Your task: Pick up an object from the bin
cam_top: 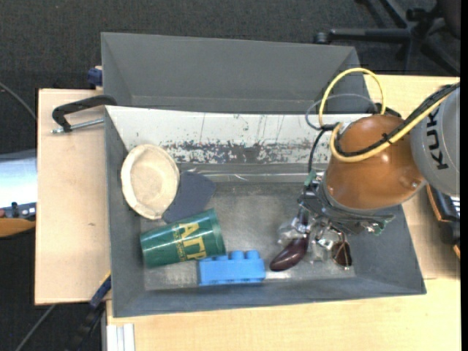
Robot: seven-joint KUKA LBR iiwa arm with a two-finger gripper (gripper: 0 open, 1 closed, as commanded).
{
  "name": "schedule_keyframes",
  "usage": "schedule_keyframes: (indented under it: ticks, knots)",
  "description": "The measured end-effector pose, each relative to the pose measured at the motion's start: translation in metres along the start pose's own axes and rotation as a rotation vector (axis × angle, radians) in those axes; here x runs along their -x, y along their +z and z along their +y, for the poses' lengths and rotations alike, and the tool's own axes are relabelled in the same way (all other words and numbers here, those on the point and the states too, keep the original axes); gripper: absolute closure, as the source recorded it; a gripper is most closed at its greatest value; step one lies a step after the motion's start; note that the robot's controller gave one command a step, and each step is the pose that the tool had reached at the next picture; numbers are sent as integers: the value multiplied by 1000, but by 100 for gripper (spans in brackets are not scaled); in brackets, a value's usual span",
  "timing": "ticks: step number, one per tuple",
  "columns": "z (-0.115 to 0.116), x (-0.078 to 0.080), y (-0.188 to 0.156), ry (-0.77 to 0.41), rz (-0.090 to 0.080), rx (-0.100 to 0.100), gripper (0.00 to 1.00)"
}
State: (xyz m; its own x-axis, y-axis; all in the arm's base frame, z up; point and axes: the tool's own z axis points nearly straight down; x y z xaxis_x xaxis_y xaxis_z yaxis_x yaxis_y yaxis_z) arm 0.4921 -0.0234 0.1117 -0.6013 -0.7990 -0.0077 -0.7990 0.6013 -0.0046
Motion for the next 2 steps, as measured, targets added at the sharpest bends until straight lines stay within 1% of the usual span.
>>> schedule_keyframes:
  ticks: [1, 2]
  knots:
    - [-1, 1, -9, 1, -3, -3, 100]
    - [0, 1, -17, 2, -3, -1, 100]
